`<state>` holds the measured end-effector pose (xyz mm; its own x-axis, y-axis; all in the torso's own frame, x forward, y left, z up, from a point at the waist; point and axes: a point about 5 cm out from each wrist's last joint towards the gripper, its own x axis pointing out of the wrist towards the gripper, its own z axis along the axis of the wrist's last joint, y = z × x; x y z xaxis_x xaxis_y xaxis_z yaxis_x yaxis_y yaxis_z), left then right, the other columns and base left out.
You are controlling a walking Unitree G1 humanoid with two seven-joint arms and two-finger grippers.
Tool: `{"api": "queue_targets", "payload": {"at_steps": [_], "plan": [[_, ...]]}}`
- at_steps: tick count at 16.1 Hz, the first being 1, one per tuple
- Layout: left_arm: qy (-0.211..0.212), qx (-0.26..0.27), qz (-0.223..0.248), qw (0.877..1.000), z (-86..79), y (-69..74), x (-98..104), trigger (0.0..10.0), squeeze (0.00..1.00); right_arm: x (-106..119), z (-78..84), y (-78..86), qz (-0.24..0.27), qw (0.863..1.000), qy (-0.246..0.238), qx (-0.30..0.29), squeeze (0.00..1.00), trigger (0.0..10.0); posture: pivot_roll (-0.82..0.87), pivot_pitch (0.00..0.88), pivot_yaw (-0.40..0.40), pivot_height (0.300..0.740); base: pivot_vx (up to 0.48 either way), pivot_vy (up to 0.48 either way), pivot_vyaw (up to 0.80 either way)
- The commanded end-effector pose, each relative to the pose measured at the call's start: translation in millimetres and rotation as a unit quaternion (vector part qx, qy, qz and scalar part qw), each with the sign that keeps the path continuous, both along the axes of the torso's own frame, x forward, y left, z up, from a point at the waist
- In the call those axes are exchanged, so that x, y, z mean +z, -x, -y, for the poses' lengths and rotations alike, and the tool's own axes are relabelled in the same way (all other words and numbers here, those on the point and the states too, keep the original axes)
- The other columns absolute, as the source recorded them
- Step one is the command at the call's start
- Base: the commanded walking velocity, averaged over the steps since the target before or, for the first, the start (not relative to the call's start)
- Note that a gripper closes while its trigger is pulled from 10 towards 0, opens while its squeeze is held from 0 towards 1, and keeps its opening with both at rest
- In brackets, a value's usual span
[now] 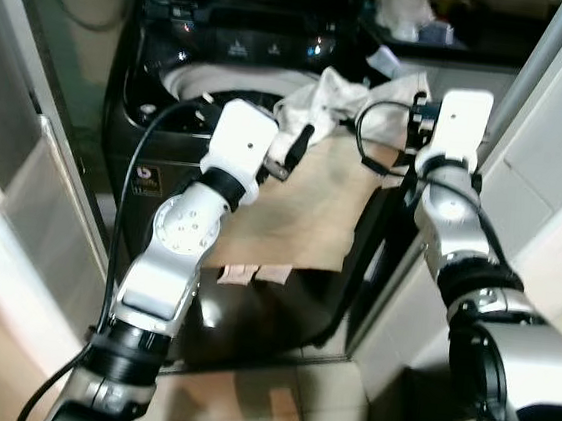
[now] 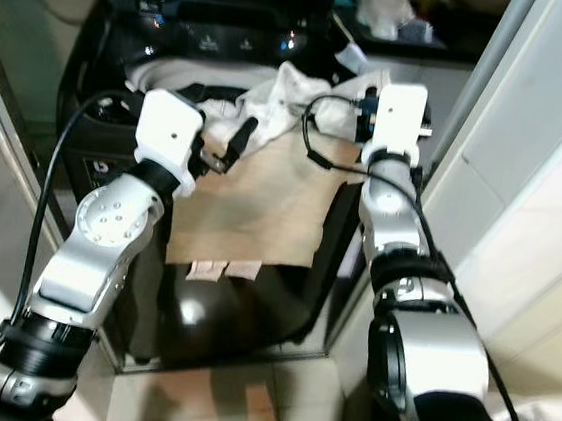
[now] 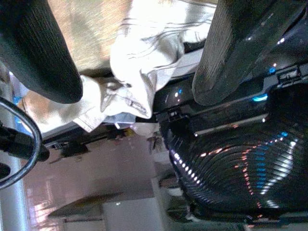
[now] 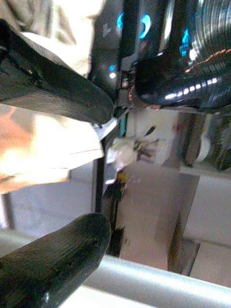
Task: Clothes washing
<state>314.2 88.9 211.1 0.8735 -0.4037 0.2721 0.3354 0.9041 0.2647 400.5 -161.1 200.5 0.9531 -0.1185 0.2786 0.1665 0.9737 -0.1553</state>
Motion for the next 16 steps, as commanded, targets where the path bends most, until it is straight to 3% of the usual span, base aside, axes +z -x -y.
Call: {"api": "queue_targets", "payload": {"at_steps": [1, 3, 6, 8, 11, 13, 16], "plan": [[0.010, 0.002, 0.004, 1.000, 1.0, -0.1, 5.3, 10.0, 0.00, 6.4, -1.0, -3.1, -0.002, 1.000, 0.001, 0.005, 0.00, 10.0, 0.01, 0.000, -0.063, 0.740, 0.469, 0.000, 0.00], [0.007, 0.030, 0.009, 0.999, -3.5, -1.2, 5.3, 10.0, 0.00, 1.4, -8.5, -3.5, -0.020, 0.999, 0.002, 0.025, 0.00, 10.0, 0.02, 0.000, -0.076, 0.740, 0.448, 0.000, 0.00], [0.015, 0.040, 0.012, 0.999, -6.2, 0.5, 5.8, 10.0, 0.00, -19.7, -23.7, -4.8, -0.104, 0.992, -0.018, 0.072, 0.00, 10.0, 0.03, 0.000, -0.084, 0.740, 0.000, 0.000, 0.00], [0.019, 0.039, 0.014, 0.999, -5.2, 2.6, 7.0, 10.0, 0.00, -25.0, -32.8, -6.9, -0.148, 0.984, -0.057, 0.086, 0.00, 10.0, 0.04, 0.000, -0.088, 0.740, 0.000, 0.000, 0.00], [0.021, 0.039, 0.014, 0.999, -4.2, 4.1, 7.4, 10.0, 0.00, -23.4, -35.9, -9.0, -0.166, 0.980, -0.080, 0.081, 0.00, 10.0, 0.05, 0.000, -0.095, 0.740, 0.000, 0.000, 0.00], [0.023, 0.043, 0.012, 0.999, -6.2, 5.7, 7.1, 10.0, 0.00, -16.9, -42.7, -12.4, -0.184, 0.975, -0.072, 0.098, 0.00, 10.0, 0.06, 0.000, -0.097, 0.740, 0.000, 0.000, 0.00], [0.023, 0.037, 0.005, 0.999, -2.7, 8.0, 4.8, 10.0, 0.00, -2.3, -45.6, -17.6, -0.197, 0.976, -0.003, 0.090, 0.00, 10.0, 0.06, 0.000, -0.094, 0.740, 0.000, 0.000, 0.00]]}}
